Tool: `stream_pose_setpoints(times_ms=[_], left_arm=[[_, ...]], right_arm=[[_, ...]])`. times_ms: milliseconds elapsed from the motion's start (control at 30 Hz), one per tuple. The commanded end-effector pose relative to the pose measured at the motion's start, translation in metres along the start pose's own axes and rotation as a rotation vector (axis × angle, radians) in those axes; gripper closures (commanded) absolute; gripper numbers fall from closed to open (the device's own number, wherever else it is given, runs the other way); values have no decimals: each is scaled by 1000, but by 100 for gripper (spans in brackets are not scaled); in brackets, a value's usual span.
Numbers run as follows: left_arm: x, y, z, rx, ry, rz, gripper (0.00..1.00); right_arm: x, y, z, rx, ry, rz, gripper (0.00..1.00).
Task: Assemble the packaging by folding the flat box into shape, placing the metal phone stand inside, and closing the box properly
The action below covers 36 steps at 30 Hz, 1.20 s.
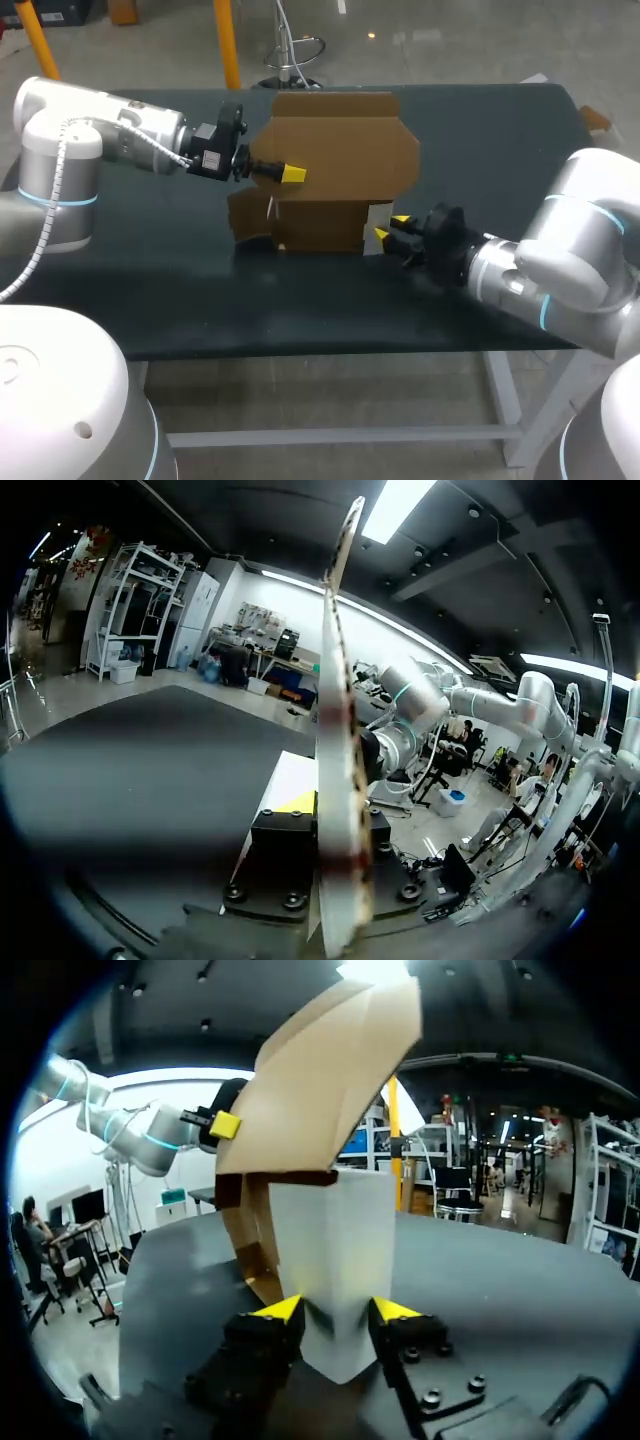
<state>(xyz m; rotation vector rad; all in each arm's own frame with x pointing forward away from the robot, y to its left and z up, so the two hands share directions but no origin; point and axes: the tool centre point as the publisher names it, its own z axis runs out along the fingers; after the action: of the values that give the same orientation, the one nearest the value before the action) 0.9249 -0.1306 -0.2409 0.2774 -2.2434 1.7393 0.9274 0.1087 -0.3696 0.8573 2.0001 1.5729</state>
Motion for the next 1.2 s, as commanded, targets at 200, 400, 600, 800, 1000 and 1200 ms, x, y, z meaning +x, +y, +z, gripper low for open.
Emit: stream_pose_setpoints(times_ms=[200, 400, 600, 800, 1000, 1200], left_arm=[[-1, 2, 1, -2, 4, -1, 100], [-1, 2, 1, -2, 4, -1, 100], [-1, 2, 1, -2, 4, -1, 100], [-1, 2, 1, -2, 4, -1, 100], [-1, 2, 1, -2, 4, -1, 100], [-1, 2, 1, -2, 4, -1, 100]], right_arm=[[0, -2, 8, -9, -270, 30, 54], [-3, -2, 11, -9, -322, 61, 53], [-6, -1, 15, -3, -379, 99, 53], [-10, -1, 18, 12, -434, 134, 54], [-11, 0, 20, 25, -490, 148, 55], [-10, 3, 21, 41, -553, 147, 61]])
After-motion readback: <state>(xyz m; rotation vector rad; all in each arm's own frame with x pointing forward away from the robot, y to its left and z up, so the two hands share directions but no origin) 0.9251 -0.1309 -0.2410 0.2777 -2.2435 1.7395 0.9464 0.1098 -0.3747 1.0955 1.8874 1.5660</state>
